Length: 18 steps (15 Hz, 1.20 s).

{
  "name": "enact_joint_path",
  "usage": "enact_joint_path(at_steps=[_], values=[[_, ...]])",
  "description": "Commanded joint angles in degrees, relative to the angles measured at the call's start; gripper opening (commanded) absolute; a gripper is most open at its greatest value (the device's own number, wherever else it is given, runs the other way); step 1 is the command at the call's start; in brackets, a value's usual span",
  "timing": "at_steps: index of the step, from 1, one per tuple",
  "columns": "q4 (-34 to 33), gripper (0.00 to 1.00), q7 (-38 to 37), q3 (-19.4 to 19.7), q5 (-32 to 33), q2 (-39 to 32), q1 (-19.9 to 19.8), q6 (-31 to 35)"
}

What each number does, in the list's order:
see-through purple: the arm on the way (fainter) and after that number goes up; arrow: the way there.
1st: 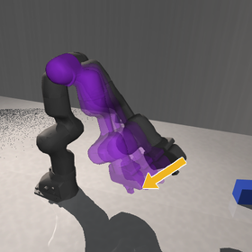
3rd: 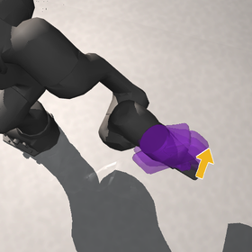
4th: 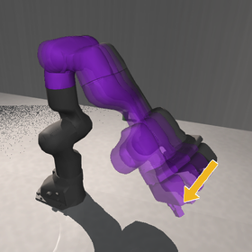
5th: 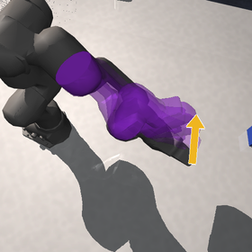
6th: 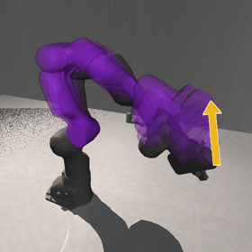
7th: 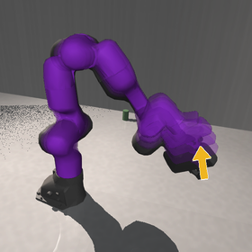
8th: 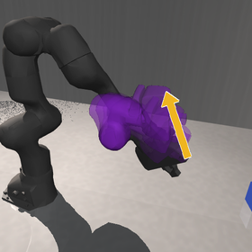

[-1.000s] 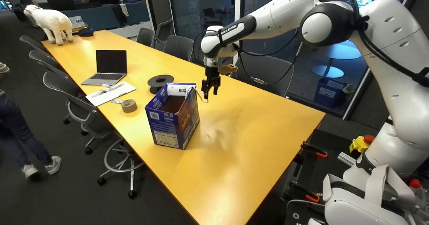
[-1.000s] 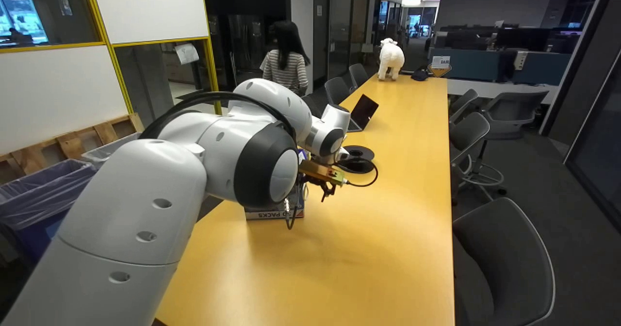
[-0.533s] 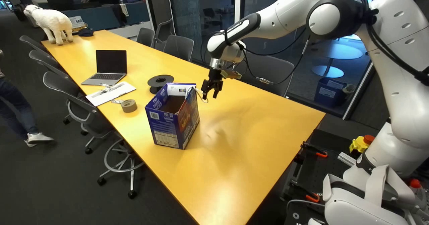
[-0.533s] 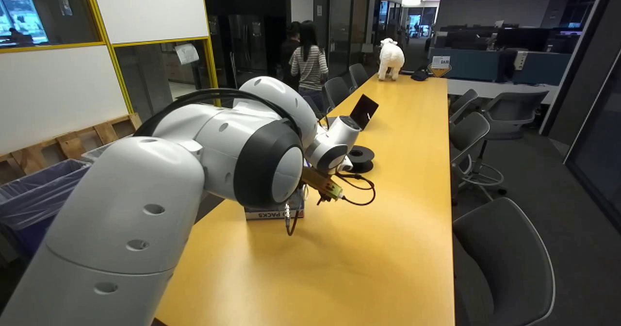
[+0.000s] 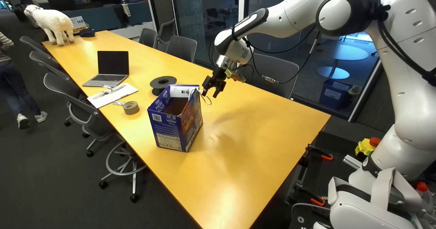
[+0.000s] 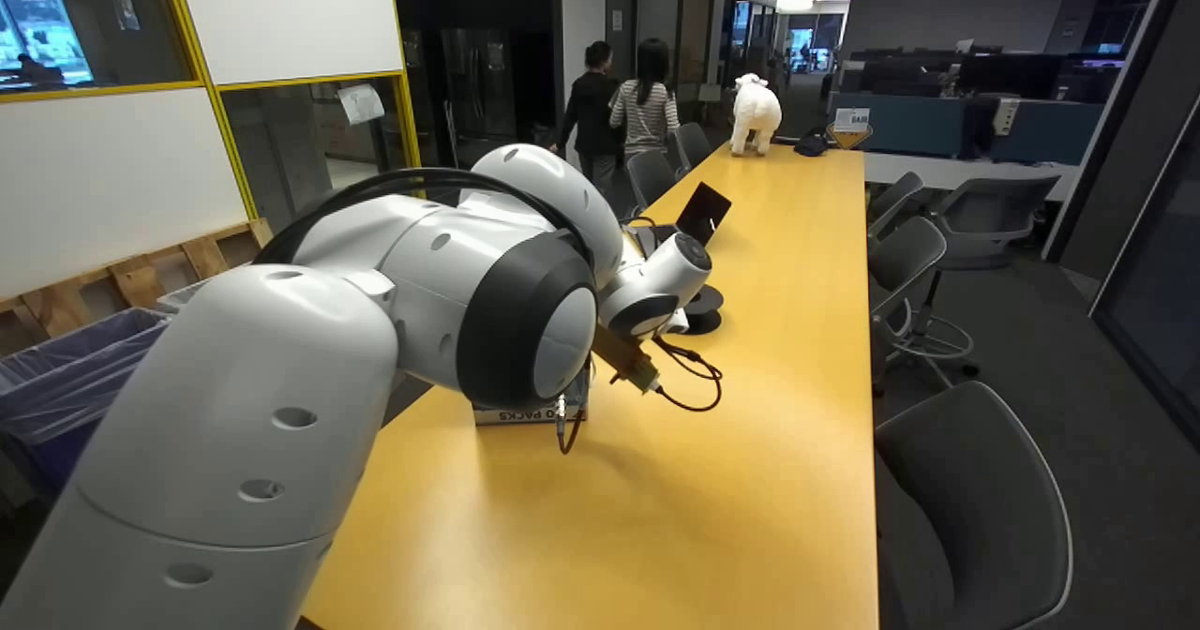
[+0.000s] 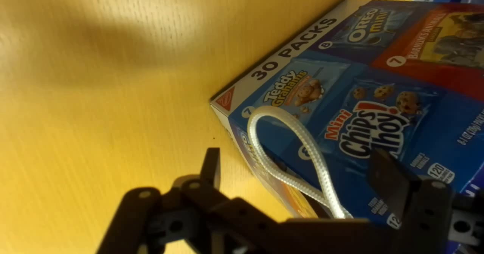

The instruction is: Put the ropes inside the blue box.

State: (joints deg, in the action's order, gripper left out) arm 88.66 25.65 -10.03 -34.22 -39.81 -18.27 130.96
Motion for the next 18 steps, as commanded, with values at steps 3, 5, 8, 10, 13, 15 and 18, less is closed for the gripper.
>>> enact_joint_path(at_steps=[3,5,8,10,13,15,18], values=[[0.46,1.0,2.48,-1.66,-7.62,0.44,-0.44,0.69],[0.05,1.0,2.75,-1.48,-9.53,0.17,-0.1,0.18],[-0.74,1.0,3.56,-1.44,-11.9,-0.25,-0.26,-2.07],[-1.11,1.0,4.34,-1.26,-13.69,-0.62,-0.35,-3.39],[-1.78,1.0,4.3,-0.52,-15.43,-0.71,0.16,-5.08],[-2.35,1.0,4.25,-0.21,-15.84,-0.33,0.29,-7.17],[-3.89,1.0,4.07,0.17,-16.46,-0.16,0.31,-10.35]])
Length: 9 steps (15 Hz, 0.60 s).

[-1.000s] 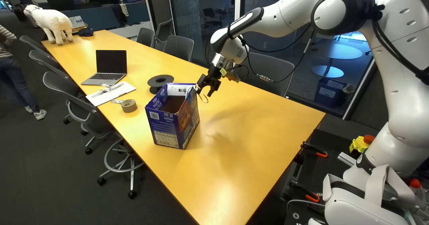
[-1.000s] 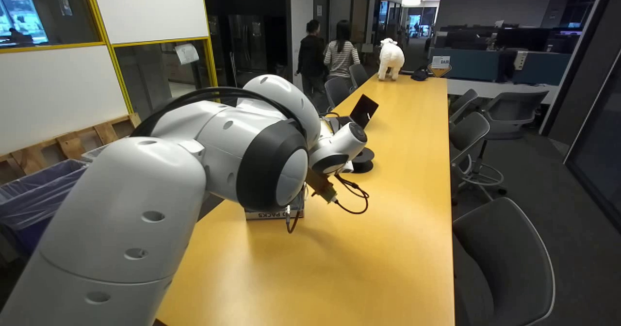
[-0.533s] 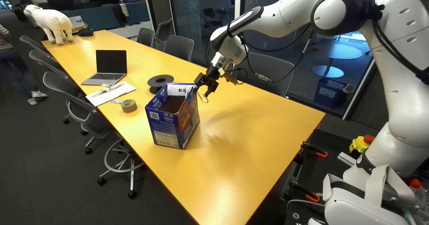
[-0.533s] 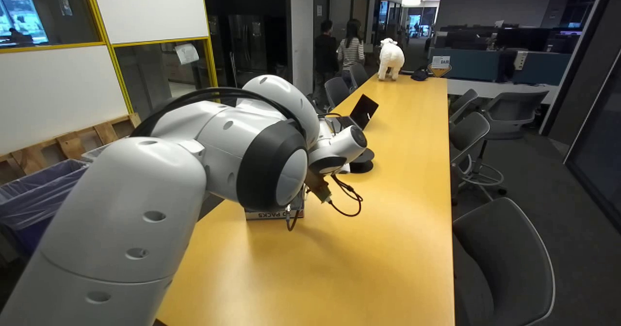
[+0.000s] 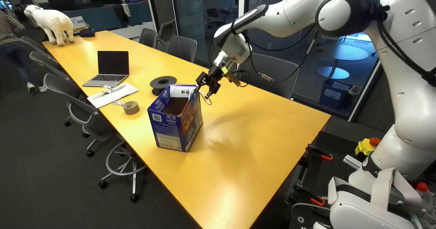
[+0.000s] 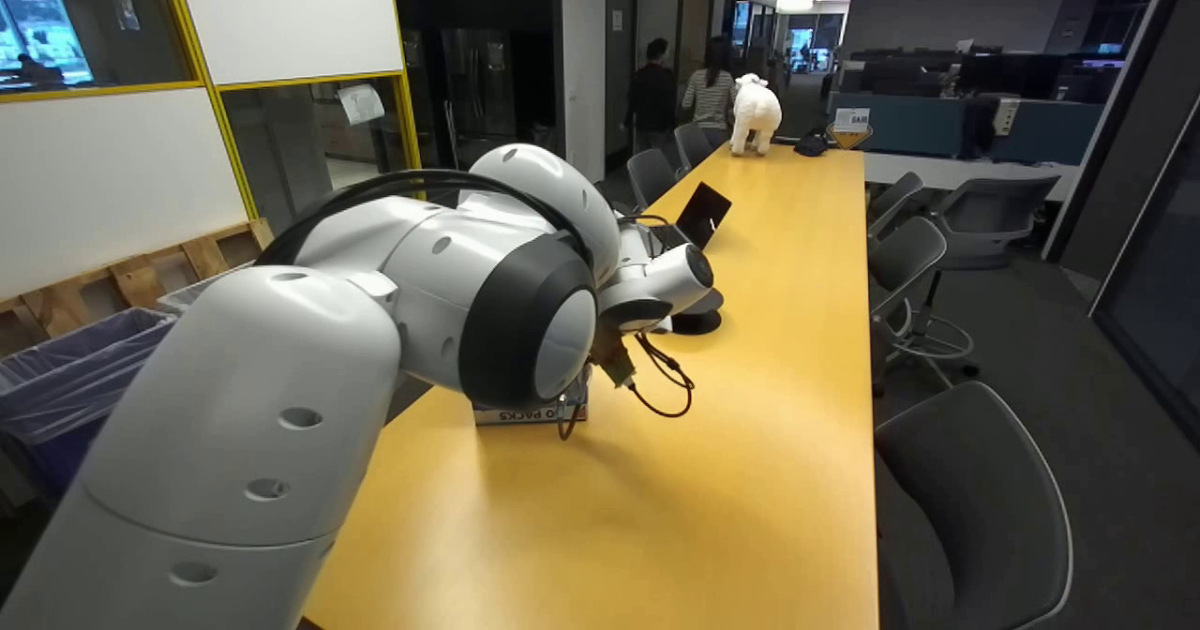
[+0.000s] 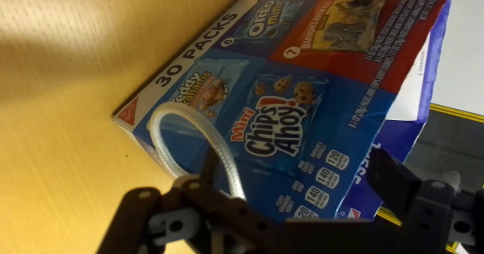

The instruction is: Put the ropes inside the blue box.

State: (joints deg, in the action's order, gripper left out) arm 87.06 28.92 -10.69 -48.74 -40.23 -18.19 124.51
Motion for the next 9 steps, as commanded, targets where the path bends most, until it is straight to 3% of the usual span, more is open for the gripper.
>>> enact_joint_path(at_steps=[1,9], values=[[-3.06,1.0,0.73,0.88,-2.04,0.12,0.16,-5.48],[-10.41,1.0,-3.86,2.5,-6.29,-1.63,1.08,-16.46]])
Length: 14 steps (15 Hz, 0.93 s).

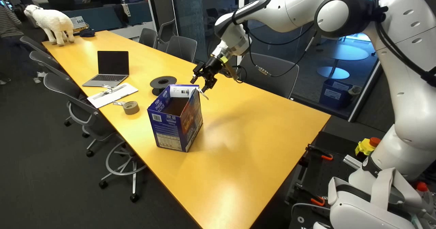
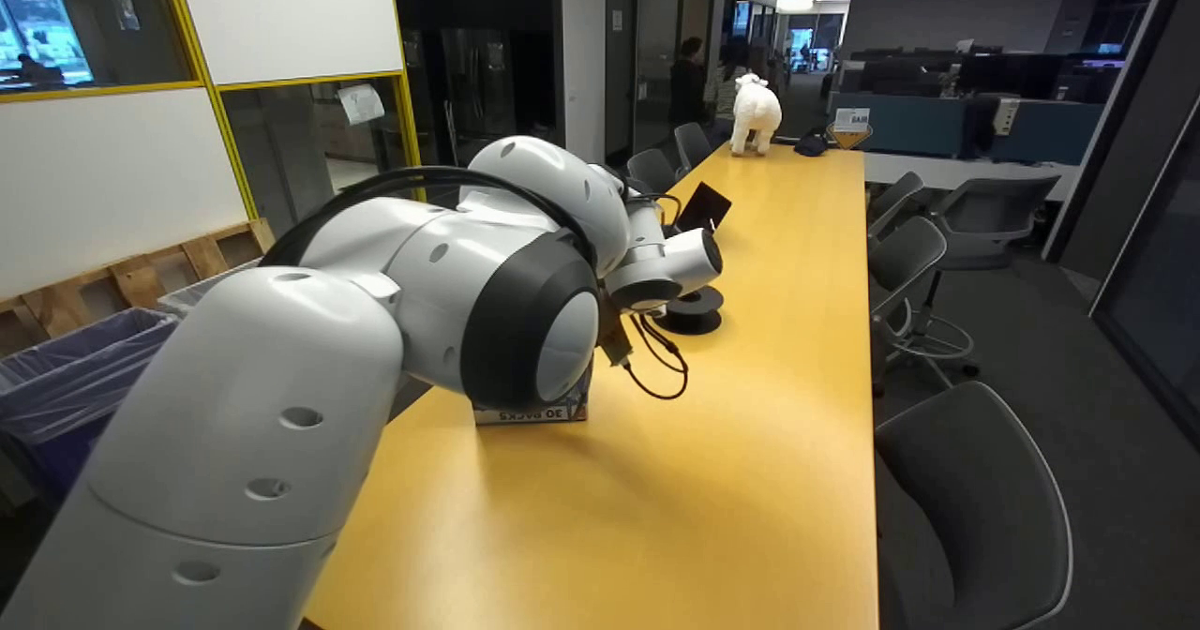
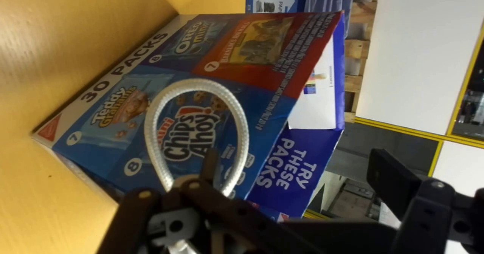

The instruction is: Put the ropes inside the blue box.

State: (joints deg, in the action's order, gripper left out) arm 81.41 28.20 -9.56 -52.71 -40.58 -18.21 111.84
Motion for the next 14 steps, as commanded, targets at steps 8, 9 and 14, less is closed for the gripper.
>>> enact_joint_path(at_steps=[8,9,14], values=[[-14.52,1.0,-13.7,2.45,-6.3,-4.6,5.74,-3.1],[-15.98,1.0,-15.12,2.46,-6.04,-5.25,6.9,-2.34],[-18.85,1.0,-18.2,4.62,-0.74,-6.66,11.25,-0.18]])
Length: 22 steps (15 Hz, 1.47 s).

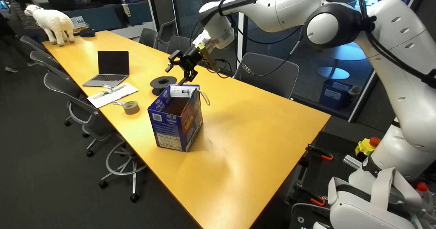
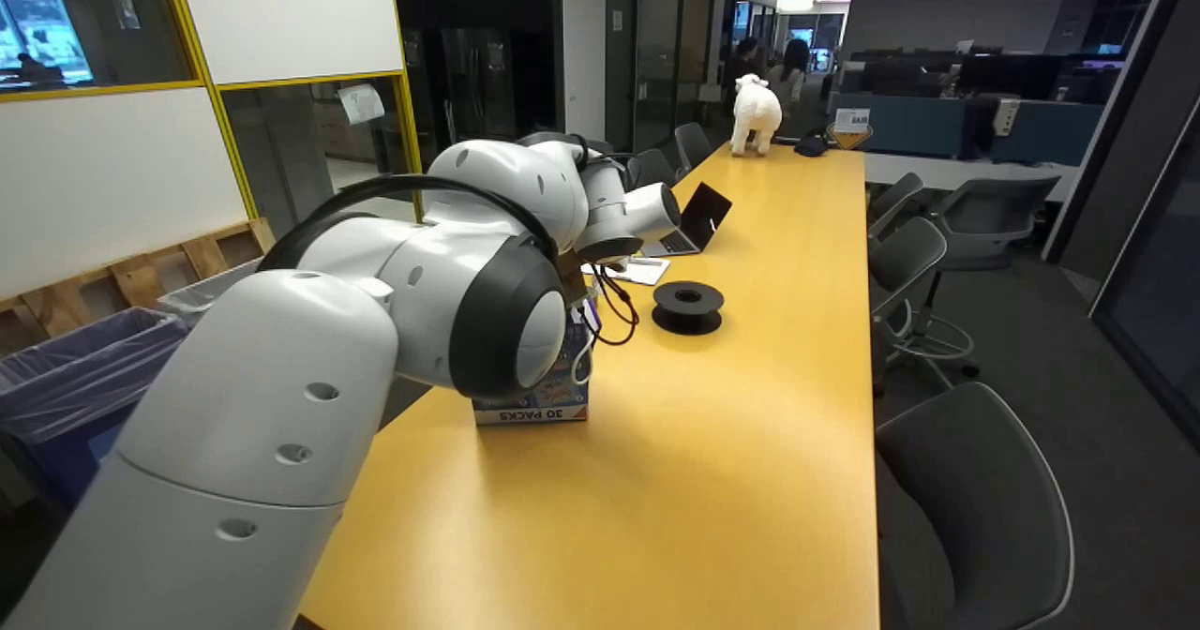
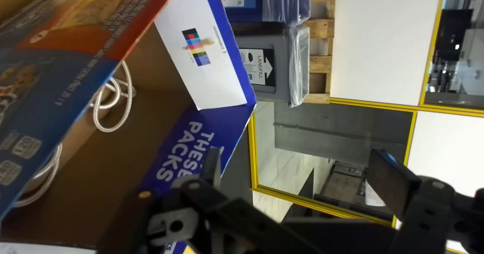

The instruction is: Put the ropes inside the blue box.

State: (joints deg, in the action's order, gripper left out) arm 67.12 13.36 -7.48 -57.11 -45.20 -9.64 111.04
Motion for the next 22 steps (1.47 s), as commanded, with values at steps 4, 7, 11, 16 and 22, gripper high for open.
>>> enact_joint_path(at_steps=[4,7,11,16,22], values=[[-3.37,1.0,-7.74,6.65,17.7,-0.24,5.41,0.32],[-3.41,1.0,-9.71,7.71,28.38,0.29,5.57,-0.68],[-3.5,1.0,-10.7,8.03,40.26,0.35,5.07,-2.48],[-4.82,1.0,-6.62,5.2,41.67,-1.65,2.94,-6.3],[-5.86,1.0,-3.49,1.84,38.12,-5.46,0.94,-7.24]])
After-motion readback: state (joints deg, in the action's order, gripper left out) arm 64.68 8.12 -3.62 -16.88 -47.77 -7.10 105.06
